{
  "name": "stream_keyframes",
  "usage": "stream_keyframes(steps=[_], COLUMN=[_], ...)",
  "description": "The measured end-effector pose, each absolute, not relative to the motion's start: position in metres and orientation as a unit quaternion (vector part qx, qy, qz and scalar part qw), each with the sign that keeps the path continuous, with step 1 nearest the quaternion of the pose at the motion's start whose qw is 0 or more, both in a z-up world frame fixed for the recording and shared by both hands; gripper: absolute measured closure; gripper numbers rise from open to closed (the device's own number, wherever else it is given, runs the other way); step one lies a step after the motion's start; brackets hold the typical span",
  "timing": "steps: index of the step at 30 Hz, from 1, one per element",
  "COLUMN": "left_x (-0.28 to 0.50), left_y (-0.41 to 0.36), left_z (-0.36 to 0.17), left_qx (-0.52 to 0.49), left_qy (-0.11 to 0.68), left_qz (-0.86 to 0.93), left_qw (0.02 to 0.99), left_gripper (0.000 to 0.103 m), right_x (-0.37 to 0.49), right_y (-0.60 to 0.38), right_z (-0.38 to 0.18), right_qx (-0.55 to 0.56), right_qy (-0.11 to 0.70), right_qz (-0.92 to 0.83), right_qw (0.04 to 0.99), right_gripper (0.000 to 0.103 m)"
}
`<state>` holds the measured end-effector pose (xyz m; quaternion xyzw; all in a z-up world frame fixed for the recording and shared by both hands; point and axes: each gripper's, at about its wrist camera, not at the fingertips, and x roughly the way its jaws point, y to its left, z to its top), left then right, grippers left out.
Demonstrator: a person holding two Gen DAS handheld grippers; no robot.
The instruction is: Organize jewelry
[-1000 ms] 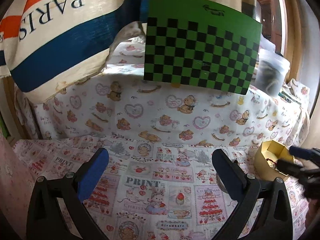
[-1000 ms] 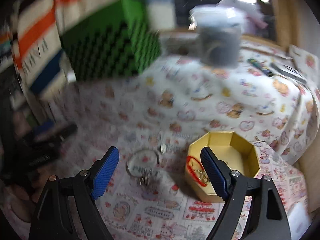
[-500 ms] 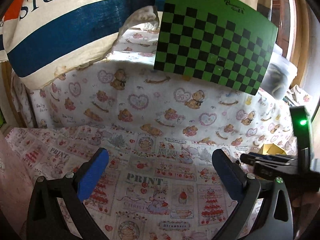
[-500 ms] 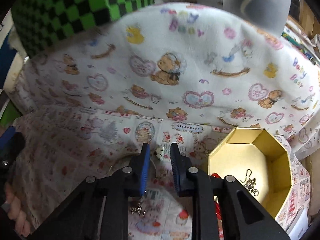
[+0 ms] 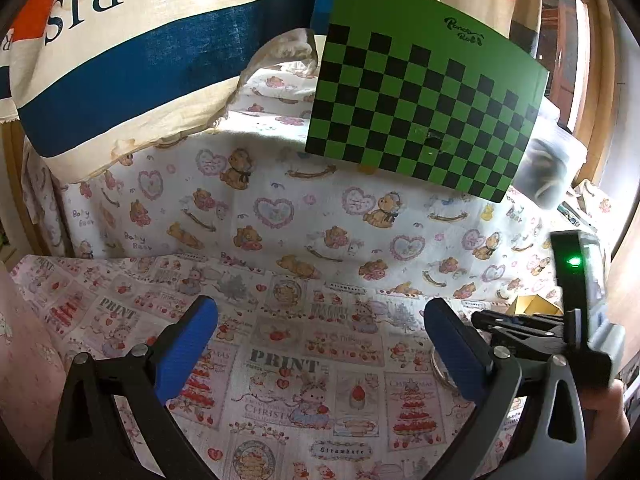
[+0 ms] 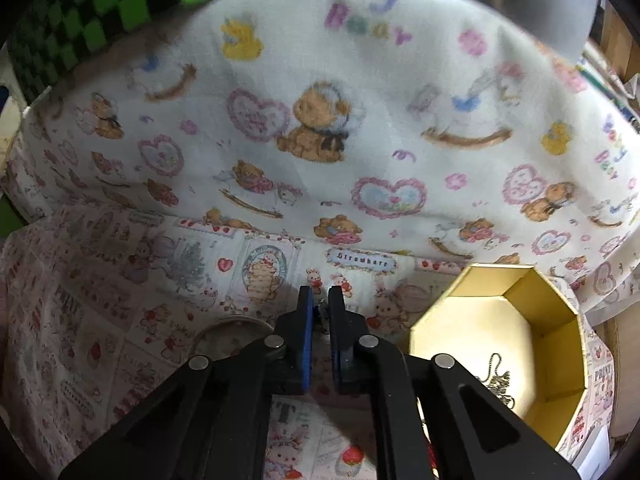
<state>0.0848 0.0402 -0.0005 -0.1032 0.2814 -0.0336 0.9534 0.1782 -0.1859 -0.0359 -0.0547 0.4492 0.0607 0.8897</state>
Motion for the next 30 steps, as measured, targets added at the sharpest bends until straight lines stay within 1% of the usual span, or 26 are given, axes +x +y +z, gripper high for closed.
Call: stream_keyframes(steps=[5,11,15,18,21,26,30], left_x=[0.082,0.080,0.076,0.074,0.072,0.072,0.073], left_y=[0.038,0.031,0.023,0.018,0.015,0.006,-0.002], left_z=[0.002,0.003,0.002,0.003,0.004,0.002,-0.003], left_qx=[-0.096,-0.082,-0.066,-0.062,-0.065,-0.042,-0.027], left_qy=[0.274,0.267,0.263,0.263,0.265,0.262,0.266], left_qz=[-0.032,-0.034,-0.035,-0.041,-0.052,-0.046,-0.046], left_qw=[0.956,0.959,0.962,0.962,0.961,0.963,0.962], left_gripper=[0.001,0.001,0.001,0.001,0.001,0.001,0.001], right_x=[0.149,0.096,0.072,0.054,0.058,0.059,0.061], right_y=[-0.196,-0.212,-0.229,-0.240,-0.255,-0.265,-0.273], right_z=[-0.005,0.037,0.053,0.057,0.053,0.040,0.033], right_qx=[-0.047,-0.040,-0.030,-0.028,0.001,0.010,0.025], right_qy=[0.416,0.349,0.310,0.285,0.308,0.295,0.303], right_qz=[0.087,0.111,0.110,0.102,0.118,0.106,0.116], right_qw=[0.904,0.930,0.944,0.953,0.944,0.950,0.946], right_gripper=[0.095,0.095,0.095,0.095,0.095,0.095,0.095])
